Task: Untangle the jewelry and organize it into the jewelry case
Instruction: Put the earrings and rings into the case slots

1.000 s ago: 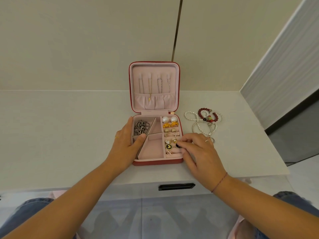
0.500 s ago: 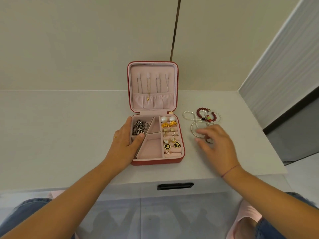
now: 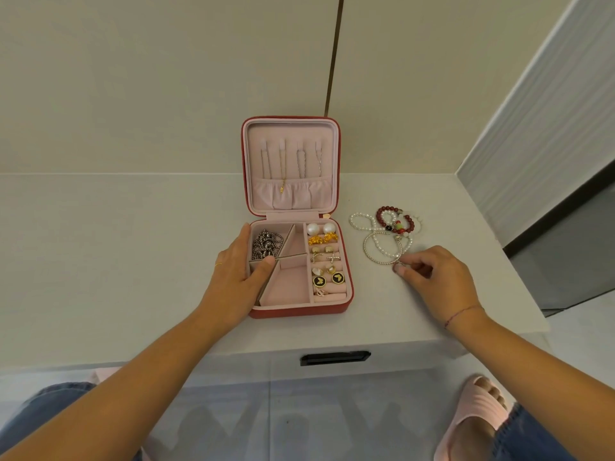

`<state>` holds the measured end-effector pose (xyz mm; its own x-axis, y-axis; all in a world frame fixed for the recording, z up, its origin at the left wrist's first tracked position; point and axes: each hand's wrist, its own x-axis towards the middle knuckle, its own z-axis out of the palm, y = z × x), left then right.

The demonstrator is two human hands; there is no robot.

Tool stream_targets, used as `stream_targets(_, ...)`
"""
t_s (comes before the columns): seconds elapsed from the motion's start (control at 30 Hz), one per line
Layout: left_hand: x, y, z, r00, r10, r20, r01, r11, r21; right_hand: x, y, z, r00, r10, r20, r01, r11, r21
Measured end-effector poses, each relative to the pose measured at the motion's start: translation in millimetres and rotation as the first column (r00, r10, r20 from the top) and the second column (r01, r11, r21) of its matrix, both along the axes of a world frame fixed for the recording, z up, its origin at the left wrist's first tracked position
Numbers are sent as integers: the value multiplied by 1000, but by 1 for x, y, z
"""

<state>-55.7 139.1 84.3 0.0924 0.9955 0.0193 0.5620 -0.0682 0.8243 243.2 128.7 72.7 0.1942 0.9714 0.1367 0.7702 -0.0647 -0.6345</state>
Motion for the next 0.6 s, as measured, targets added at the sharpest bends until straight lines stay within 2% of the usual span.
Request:
stream_targets(0.23,-2,1,-1,1000,-20,10,20,1000,12,0,-4,-4,1000,-1,-25,2,1000,20)
stream_targets(0.4,-1,1,-1,999,-32,7,32,999,19,-2,-2,-3,993,-13,-118,12,1000,-5)
stream_targets(0.6,0,2,-1,1000,-20,-3,20,1000,23,-2,0,-4,987,-15,-159,12,1000,-22)
